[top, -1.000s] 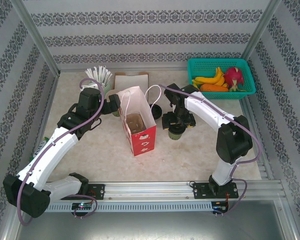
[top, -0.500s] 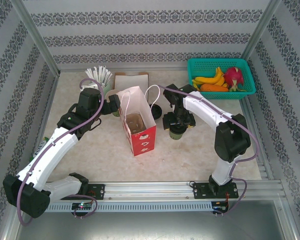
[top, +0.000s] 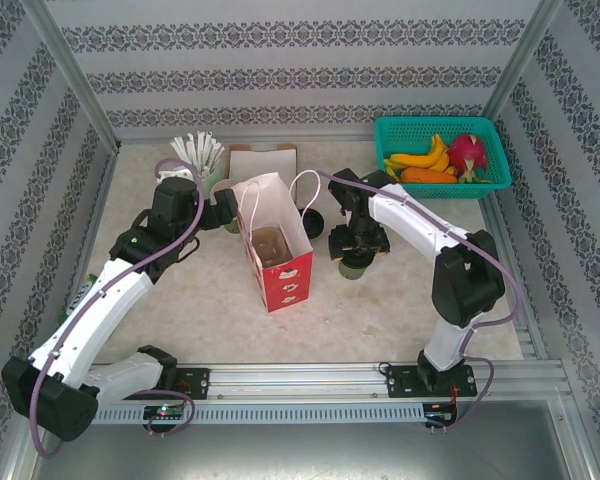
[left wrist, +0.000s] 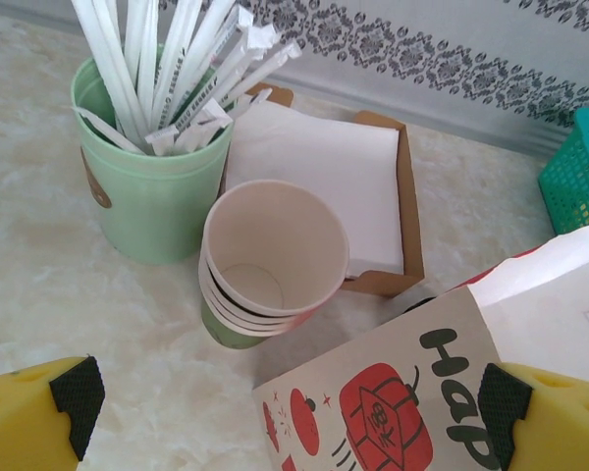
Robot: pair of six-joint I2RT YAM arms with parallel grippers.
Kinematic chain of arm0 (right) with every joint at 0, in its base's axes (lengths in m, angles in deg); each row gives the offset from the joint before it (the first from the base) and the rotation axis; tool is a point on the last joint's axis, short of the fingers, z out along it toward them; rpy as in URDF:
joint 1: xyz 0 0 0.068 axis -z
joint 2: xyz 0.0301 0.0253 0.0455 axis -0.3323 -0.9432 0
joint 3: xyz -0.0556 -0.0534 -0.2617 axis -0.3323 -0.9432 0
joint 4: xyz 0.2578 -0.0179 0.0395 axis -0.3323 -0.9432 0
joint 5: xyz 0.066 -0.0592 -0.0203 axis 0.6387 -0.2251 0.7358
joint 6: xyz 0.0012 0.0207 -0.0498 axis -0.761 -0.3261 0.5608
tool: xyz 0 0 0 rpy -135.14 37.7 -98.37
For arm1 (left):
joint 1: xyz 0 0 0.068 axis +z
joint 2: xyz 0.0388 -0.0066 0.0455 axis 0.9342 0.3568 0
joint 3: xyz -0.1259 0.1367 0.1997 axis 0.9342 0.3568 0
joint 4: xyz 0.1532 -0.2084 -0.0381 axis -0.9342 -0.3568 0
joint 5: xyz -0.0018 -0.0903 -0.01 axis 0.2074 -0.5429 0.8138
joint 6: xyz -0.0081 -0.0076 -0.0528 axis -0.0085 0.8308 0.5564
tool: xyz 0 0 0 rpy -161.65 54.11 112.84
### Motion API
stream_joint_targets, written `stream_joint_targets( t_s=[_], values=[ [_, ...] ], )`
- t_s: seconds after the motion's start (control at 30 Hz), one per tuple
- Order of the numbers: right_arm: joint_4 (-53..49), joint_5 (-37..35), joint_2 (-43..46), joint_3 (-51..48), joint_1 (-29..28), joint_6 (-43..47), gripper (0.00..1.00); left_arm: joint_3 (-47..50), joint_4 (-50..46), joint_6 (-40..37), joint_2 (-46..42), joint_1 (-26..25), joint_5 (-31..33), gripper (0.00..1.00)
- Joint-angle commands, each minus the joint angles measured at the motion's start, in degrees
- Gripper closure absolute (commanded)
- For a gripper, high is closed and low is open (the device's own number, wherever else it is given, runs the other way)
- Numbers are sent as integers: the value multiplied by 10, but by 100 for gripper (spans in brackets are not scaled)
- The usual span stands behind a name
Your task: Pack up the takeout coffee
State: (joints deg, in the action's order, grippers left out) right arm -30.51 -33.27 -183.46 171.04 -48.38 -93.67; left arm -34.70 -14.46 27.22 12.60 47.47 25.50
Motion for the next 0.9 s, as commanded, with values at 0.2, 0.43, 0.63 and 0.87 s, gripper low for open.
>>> stream_joint_targets(
  t_s=[0.2, 0.43, 0.63, 0.87],
  values=[
    [-17, -27, 76, -27, 8, 33, 26, -142, -76, -142, 71, 14, -55, 0],
    [-25, -28, 122, -46, 10, 50, 27, -271, -148, -213, 178, 18, -158, 0],
    [-23, -27, 146, -60, 10, 48, 28, -363, -217, -278, 259, 19, -200, 7],
    [-28, -29, 168, -69, 10, 54, 28, -434, -285, -343, 324, 27, -260, 11]
  ],
)
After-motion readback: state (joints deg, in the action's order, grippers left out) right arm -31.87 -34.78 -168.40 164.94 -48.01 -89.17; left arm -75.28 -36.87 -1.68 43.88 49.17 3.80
